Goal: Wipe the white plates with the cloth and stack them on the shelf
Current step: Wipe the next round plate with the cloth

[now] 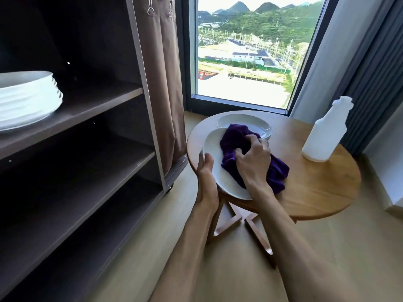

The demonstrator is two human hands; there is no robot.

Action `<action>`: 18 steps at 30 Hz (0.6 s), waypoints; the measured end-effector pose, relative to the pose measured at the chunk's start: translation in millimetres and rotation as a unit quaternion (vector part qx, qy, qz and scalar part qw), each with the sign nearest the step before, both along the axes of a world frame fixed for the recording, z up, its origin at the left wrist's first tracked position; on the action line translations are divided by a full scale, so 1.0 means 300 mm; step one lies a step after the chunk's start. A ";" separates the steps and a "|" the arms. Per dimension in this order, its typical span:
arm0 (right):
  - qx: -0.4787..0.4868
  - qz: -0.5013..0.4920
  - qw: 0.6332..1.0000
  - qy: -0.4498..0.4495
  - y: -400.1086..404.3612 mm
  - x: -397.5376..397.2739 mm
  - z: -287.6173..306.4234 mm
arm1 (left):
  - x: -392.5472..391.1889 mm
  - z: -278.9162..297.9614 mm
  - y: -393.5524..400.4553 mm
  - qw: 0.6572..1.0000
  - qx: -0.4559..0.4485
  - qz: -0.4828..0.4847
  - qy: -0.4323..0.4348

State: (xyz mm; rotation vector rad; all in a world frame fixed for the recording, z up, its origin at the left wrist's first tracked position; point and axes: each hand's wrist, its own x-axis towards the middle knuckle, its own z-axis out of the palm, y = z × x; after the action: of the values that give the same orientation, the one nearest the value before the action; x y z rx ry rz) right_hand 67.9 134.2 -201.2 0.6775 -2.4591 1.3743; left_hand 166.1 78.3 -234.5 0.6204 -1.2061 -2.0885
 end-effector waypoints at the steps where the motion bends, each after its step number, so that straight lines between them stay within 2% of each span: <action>1: -0.029 0.016 0.999 0.010 -0.026 0.015 0.009 | 0.005 0.002 0.004 1.000 -0.003 -0.008 0.008; 6: -0.136 0.132 0.982 0.002 -0.095 0.096 0.048 | 0.008 0.005 -0.046 0.993 -0.111 0.010 0.040; 9: -0.144 0.207 0.963 -0.098 -0.092 0.120 0.038 | 0.016 -0.006 -0.096 0.994 -0.096 0.028 0.042; 11: -0.118 0.259 0.944 -0.169 -0.085 0.138 0.033 | 0.029 -0.015 -0.099 0.995 -0.073 0.041 0.053; 14: -0.061 0.292 0.932 -0.206 -0.072 0.145 0.060 | 0.046 -0.010 -0.103 0.994 -0.057 0.067 0.065; 18: 0.103 0.293 0.919 -0.245 -0.052 0.136 0.111 | 0.053 0.009 -0.174 0.990 0.031 0.087 0.106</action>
State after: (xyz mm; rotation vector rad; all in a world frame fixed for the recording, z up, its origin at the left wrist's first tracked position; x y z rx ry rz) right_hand 108.6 118.6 -167.9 1.3532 -2.9688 1.6572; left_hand 182.0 26.1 -231.9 0.4979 -0.9388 -1.9940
